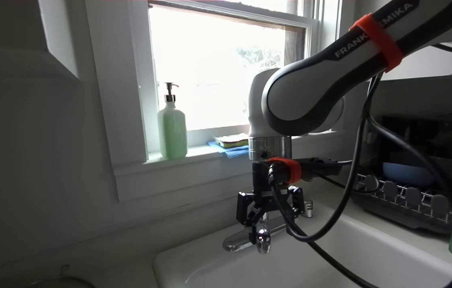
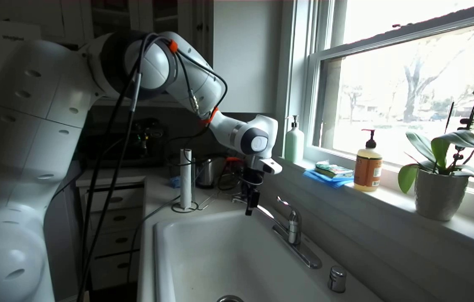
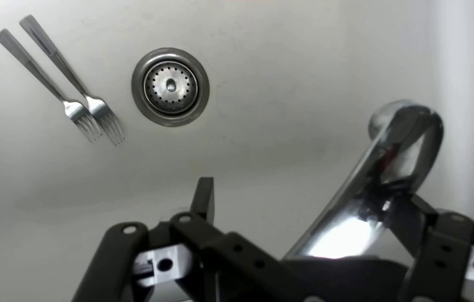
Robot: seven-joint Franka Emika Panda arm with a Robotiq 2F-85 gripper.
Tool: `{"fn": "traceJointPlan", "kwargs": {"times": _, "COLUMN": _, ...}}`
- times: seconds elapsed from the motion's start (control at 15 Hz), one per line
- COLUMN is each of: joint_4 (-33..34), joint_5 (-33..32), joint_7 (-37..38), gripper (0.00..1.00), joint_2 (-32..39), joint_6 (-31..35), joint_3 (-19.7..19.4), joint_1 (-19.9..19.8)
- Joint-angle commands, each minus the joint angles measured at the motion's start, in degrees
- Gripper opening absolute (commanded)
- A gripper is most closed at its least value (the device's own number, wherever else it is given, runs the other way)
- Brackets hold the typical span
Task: Turn the faucet to the right
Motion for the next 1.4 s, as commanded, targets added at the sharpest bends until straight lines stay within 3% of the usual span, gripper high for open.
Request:
{"fn": "traceJointPlan", "kwargs": {"times": 0.0, "joint_4": -1.75, "joint_5": -2.72, "joint_7": 0.22, "gripper": 1.00, "joint_2": -2.83, "joint_6": -5.17, "joint_3": -1.88, "joint_1": 0.67}}
{"fn": "traceJointPlan", "kwargs": {"times": 0.53, "joint_4": -7.02, "joint_5": -10.25, "joint_7": -9.66, "gripper": 1.00, "joint_2": -7.79, "joint_6": -11.57, "joint_3": -2.83, "joint_1": -0.54}}
{"fn": "traceJointPlan", "kwargs": {"times": 1.33, "joint_4": -15.49, "joint_5": -20.50, "joint_7": -37.22, "gripper": 1.00, "joint_2": -13.47, "joint_6": -9.15, "joint_3": -5.57, "joint_1": -7.59}}
